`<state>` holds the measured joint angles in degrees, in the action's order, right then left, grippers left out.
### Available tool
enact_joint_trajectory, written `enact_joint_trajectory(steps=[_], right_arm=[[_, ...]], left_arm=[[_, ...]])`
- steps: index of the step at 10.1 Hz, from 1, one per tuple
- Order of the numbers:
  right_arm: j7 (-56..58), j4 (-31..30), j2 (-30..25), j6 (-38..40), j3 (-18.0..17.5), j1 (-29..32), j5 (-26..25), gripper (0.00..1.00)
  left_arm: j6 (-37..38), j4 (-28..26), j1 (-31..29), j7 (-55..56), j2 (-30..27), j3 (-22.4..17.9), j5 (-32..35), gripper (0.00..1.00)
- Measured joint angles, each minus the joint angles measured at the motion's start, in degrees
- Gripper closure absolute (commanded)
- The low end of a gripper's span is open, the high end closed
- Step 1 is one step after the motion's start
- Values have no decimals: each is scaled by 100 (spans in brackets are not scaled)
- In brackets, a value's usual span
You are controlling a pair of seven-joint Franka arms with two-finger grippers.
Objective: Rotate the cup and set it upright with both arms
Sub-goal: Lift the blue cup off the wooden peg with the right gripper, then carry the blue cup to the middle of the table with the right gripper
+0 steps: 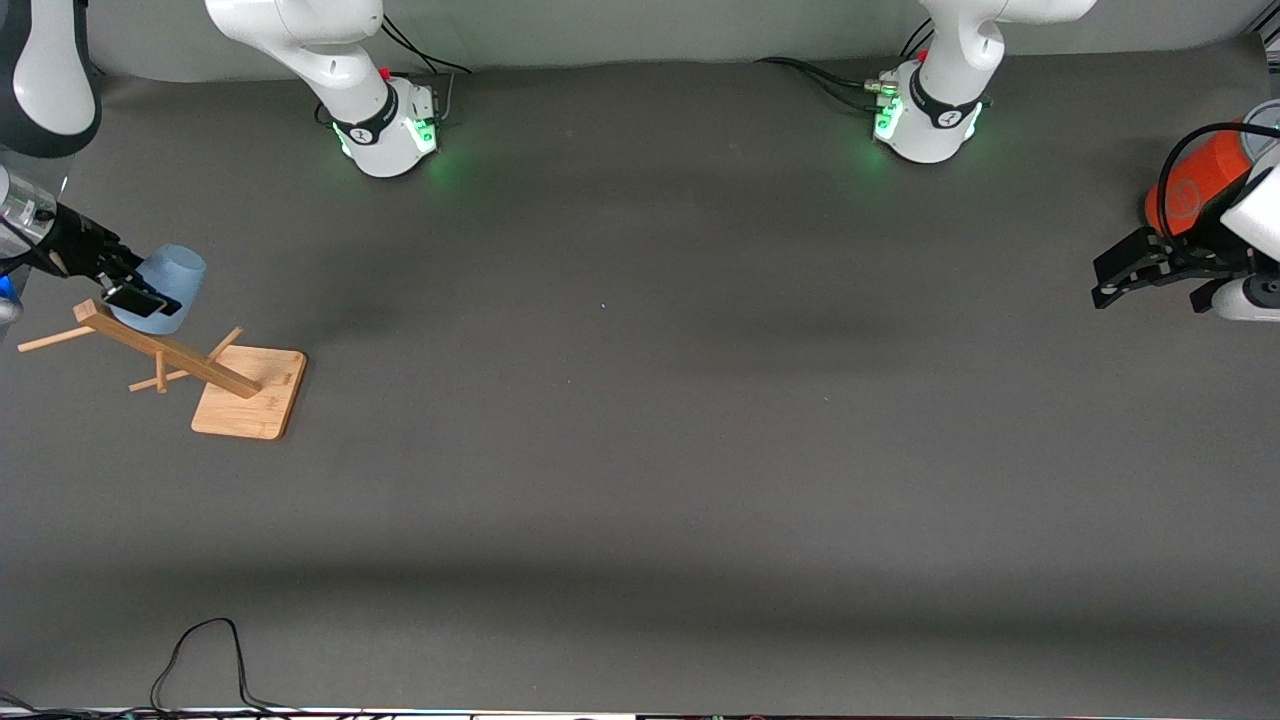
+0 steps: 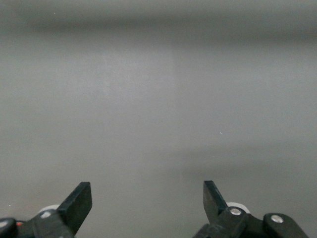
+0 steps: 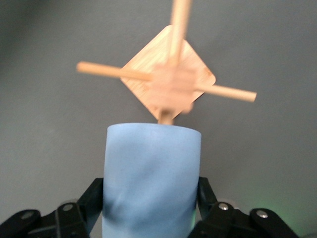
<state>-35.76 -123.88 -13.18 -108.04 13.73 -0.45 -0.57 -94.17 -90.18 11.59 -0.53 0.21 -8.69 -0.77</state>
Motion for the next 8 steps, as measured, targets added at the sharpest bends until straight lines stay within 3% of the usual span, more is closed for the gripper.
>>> enact_joint_trajectory(steps=[4, 8], right_arm=[[-1144, 541, -363, 923, -59, -910, 2, 32], [-3639, 719, -512, 1045, -111, -2640, 7, 38]], left_arm=[[-2, 0, 0, 0, 1, 0, 0, 0], [-2, 0, 0, 0, 8, -3, -1, 0]])
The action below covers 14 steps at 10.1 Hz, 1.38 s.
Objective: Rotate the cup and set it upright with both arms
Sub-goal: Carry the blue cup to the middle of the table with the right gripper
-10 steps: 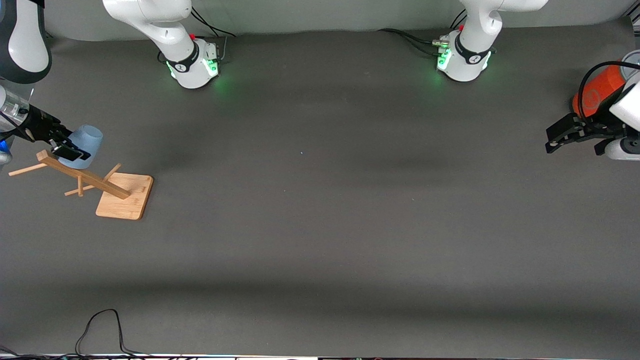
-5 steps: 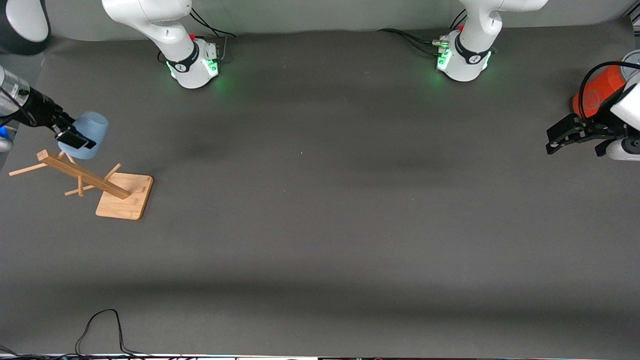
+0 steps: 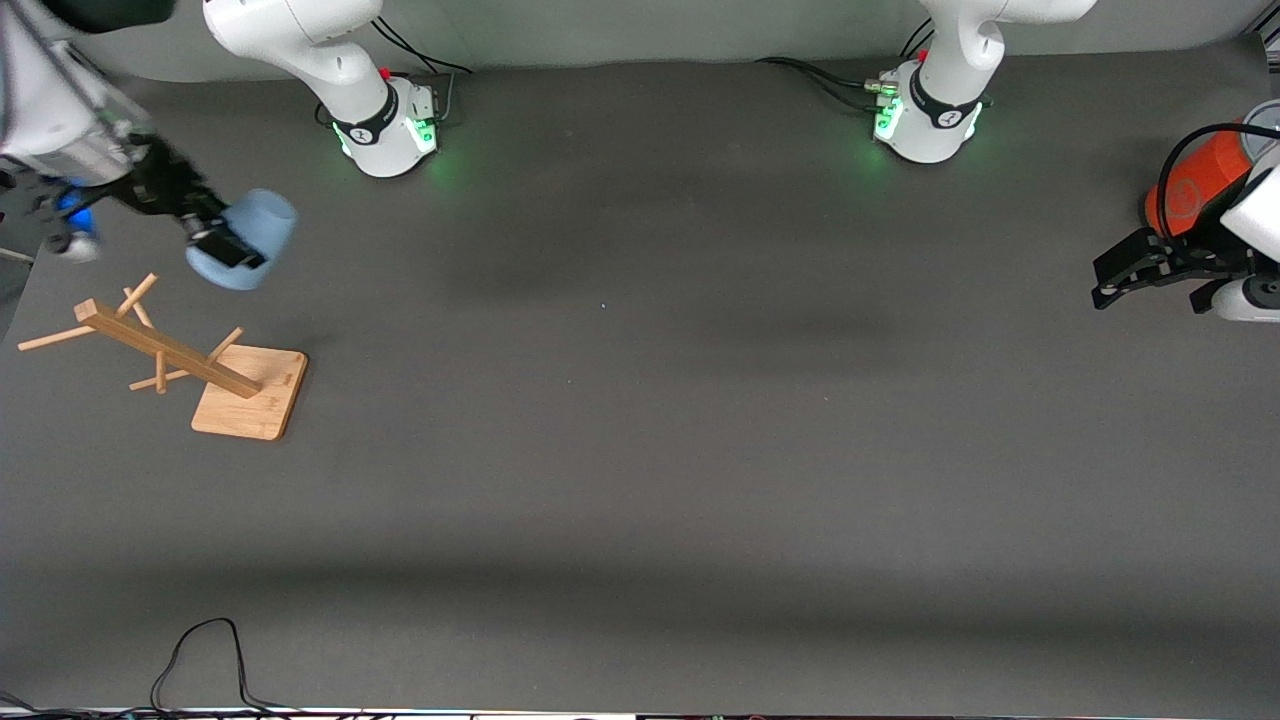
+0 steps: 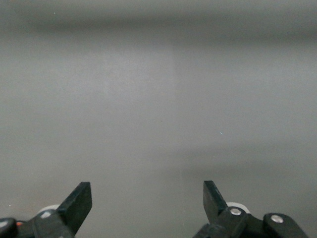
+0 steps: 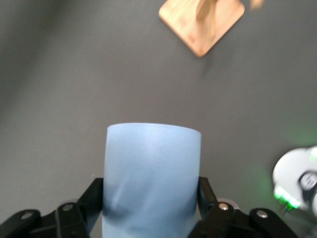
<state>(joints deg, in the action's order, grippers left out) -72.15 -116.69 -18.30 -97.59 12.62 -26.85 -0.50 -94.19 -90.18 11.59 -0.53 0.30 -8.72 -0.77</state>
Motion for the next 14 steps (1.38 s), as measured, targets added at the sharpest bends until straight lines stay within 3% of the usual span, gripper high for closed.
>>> enact_joint_trajectory(steps=[3, 7, 10, 14], right_arm=[[-2070, 492, 501, -139, -52, -1465, 121, 42], [-4260, 2084, 2407, -560, -70, -2816, 357, 43], [-5524, 3242, 3843, -734, -80, -3408, 379, 45], [-6803, 4058, 5353, -1367, -84, -3700, 382, 46]], left_arm=[[-1, 0, 0, 0, 4, -3, 0, 0], [-2, 1, -7, 0, 19, -11, -1, 0], [-2, 1, -18, 0, 47, -23, -1, 0], [-2, 2, -20, 0, 53, -24, -2, 0]])
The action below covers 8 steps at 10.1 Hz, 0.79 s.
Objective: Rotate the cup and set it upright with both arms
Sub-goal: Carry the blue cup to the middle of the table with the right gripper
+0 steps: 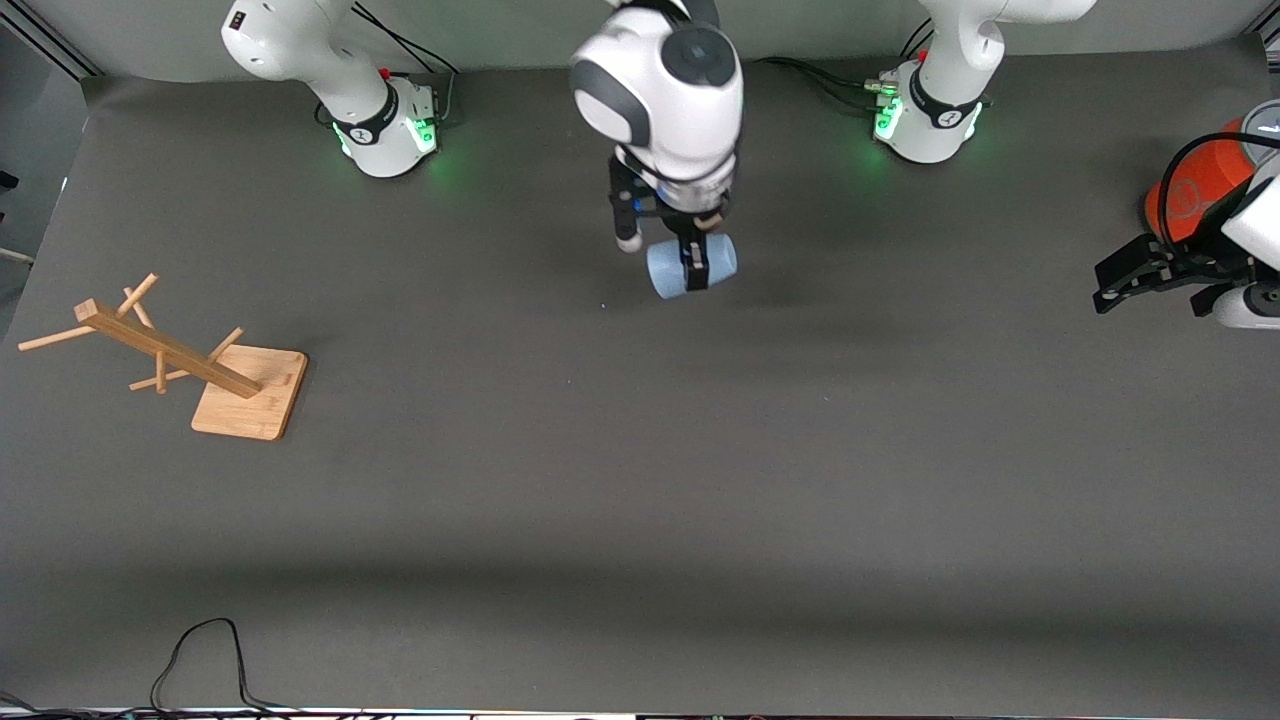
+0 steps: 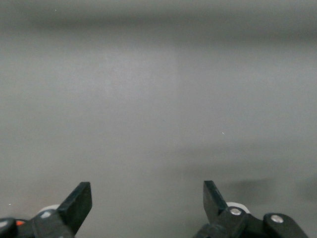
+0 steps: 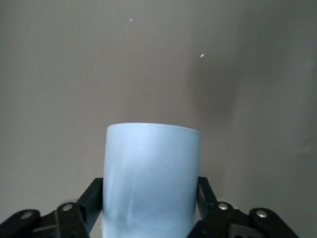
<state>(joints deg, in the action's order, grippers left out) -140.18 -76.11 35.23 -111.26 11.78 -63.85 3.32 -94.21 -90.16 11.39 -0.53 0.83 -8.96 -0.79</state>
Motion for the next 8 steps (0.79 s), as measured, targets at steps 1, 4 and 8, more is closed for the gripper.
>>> enact_joint_trajectory(steps=[1, 4, 8], right_arm=[[-214, 170, 334, -200, -6, -18, 2, 46], [-522, 411, 1215, -1027, -25, -54, 4, 47], [-537, 552, 1854, -1515, -9, -50, 4, 32]], left_arm=[[0, 0, 0, 0, 0, 0, 0, 0], [3, -1, 1, 0, 3, 5, -2, 0], [4, -1, 1, 0, 4, 11, -3, 0]])
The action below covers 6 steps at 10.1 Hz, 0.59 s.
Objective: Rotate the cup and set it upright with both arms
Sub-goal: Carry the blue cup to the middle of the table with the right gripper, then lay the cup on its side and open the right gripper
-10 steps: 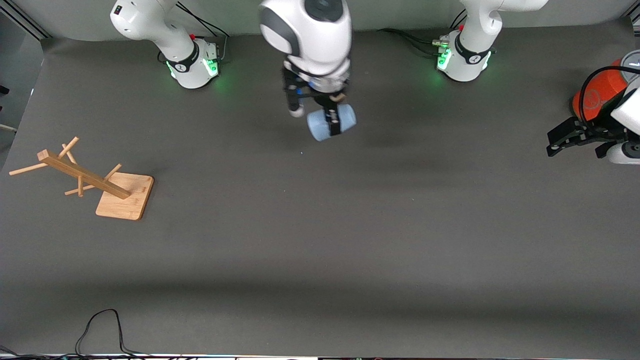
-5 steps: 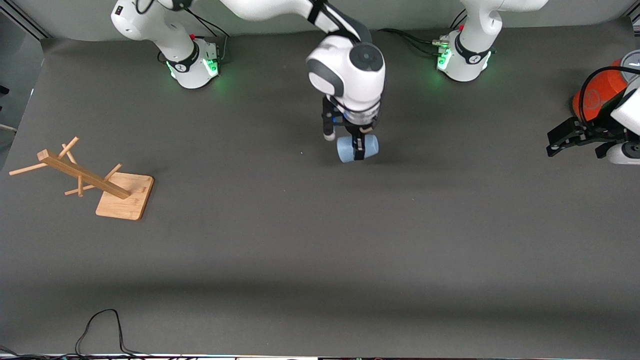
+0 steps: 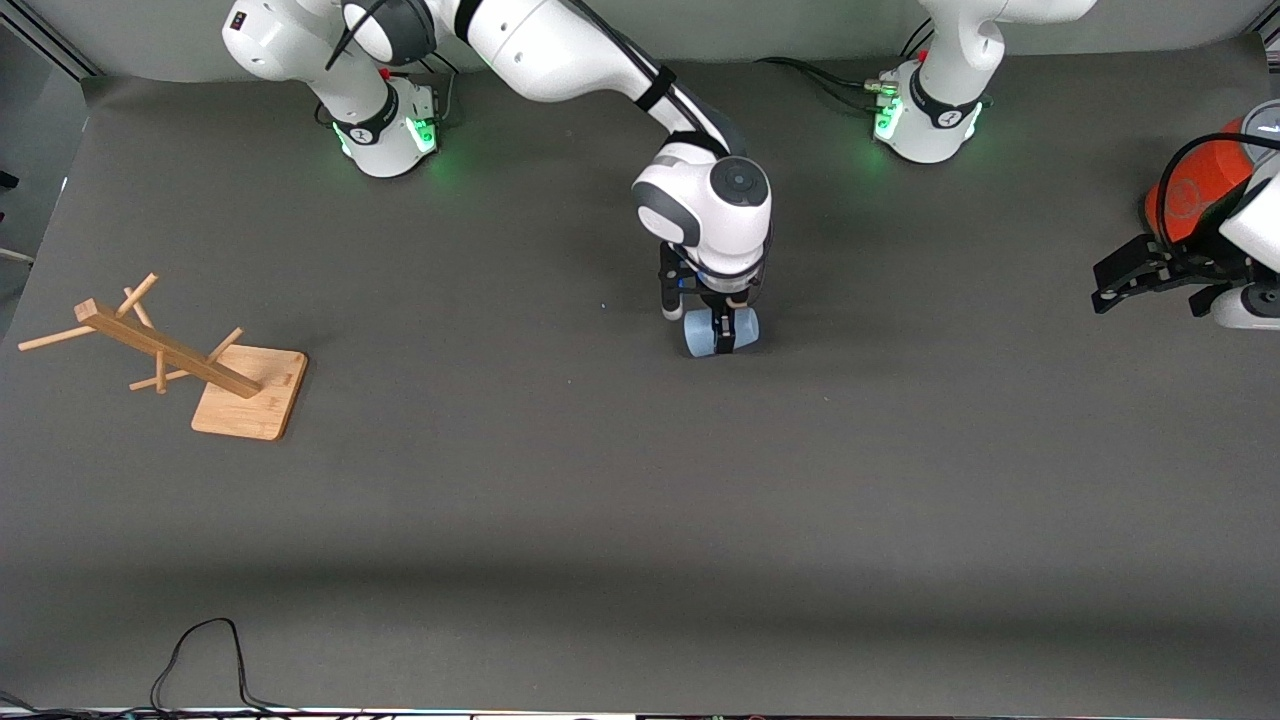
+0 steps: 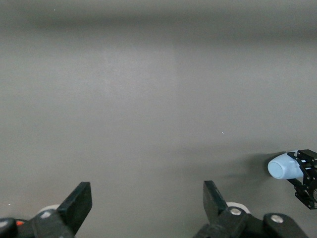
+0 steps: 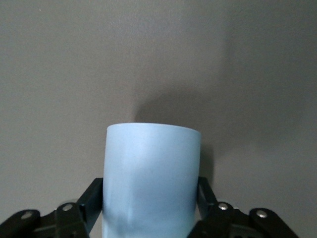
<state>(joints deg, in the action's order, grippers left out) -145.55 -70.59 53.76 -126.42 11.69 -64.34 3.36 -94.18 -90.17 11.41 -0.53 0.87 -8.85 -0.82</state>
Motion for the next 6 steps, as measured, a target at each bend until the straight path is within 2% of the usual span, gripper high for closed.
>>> enact_joint_trajectory(steps=[1, 2, 4, 6], right_arm=[[-2, 83, 62, -30, 4, 9, 0, 14], [-3, 137, 119, -73, 7, 21, 0, 8], [-3, 174, 269, -189, 17, 68, 0, 0], [-3, 211, 351, -203, 39, 82, 0, 0]], left_arm=[[0, 0, 0, 0, 0, 3, 0, 0], [0, 0, 1, 0, 0, 4, -1, 0], [0, 0, 1, 0, 0, 5, -1, 0], [0, 0, 2, 0, 0, 9, -1, 0]])
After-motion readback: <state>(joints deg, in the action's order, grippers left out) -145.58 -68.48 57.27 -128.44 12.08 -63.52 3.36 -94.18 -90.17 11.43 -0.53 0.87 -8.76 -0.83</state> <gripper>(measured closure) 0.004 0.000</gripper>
